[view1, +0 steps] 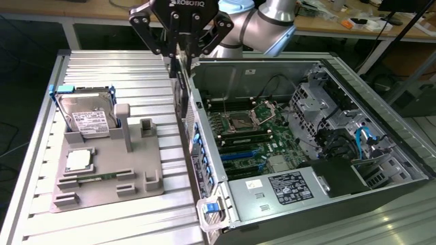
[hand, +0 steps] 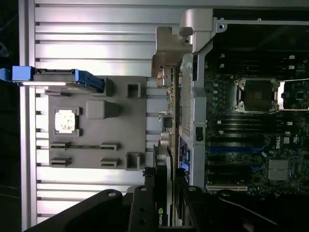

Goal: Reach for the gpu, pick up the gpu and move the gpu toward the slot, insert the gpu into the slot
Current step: 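Pick up the gpu and move the gpu toward the slot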

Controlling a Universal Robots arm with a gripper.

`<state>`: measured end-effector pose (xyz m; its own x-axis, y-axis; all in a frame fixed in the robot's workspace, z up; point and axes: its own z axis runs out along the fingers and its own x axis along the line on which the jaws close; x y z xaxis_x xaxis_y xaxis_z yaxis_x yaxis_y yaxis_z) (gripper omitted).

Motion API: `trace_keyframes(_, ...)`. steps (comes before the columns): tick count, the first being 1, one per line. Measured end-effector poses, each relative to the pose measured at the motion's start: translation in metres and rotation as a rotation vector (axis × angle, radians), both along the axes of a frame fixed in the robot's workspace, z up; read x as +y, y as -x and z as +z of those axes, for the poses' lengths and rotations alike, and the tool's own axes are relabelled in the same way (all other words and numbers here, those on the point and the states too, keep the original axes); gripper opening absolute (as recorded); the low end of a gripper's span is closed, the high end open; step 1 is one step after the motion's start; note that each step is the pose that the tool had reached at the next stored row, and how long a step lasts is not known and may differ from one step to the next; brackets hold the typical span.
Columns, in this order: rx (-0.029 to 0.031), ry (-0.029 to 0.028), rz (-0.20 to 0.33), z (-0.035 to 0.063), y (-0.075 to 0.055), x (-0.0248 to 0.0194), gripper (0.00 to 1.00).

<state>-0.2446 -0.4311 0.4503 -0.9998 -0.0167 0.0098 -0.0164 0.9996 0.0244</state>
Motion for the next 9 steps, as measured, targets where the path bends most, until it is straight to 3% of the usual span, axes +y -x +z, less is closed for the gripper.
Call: trace_keyframes(9, 0.0000, -0.0001, 0.000, -0.0020, -0.041, 0.0000, 0.27)
